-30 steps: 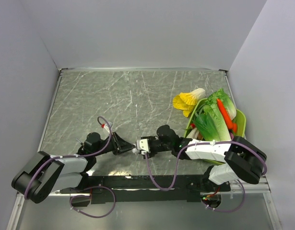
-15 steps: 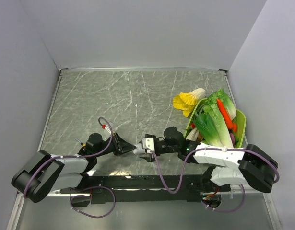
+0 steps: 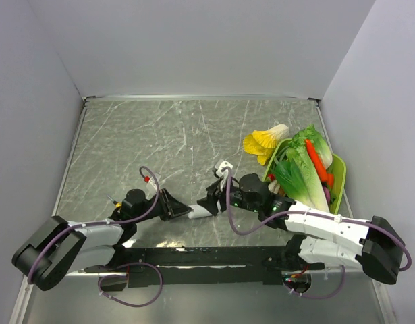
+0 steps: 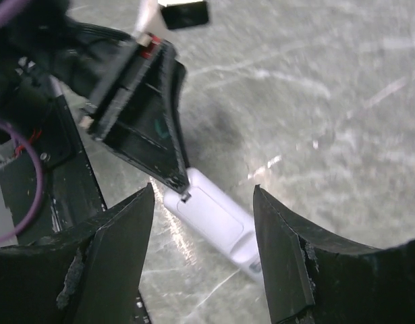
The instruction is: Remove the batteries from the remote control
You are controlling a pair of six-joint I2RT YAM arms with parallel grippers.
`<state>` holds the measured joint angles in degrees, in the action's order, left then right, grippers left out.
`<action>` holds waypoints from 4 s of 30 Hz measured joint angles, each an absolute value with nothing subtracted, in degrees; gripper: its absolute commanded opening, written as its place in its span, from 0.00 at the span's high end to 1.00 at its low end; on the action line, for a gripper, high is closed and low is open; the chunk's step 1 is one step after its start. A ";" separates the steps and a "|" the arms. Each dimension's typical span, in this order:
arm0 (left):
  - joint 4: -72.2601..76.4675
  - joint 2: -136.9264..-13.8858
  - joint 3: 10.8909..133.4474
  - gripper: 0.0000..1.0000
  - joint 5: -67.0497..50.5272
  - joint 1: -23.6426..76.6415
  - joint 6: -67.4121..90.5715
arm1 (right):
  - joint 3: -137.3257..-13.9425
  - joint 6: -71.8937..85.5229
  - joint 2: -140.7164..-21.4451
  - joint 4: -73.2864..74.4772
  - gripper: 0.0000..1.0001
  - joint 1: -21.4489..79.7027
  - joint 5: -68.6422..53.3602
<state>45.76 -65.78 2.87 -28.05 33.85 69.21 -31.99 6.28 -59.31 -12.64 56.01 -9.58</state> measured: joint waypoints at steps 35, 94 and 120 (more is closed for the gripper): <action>52.93 -70.63 2.85 0.99 -24.67 36.99 72.75 | -41.12 50.65 -69.54 12.97 0.48 57.25 -0.84; 36.91 -56.34 2.81 0.99 -8.32 39.94 75.81 | -52.38 49.69 -83.81 14.59 0.55 57.98 3.55; 37.15 -55.40 2.81 0.99 -8.14 39.97 75.90 | -52.38 50.00 -83.81 13.67 0.57 58.00 3.42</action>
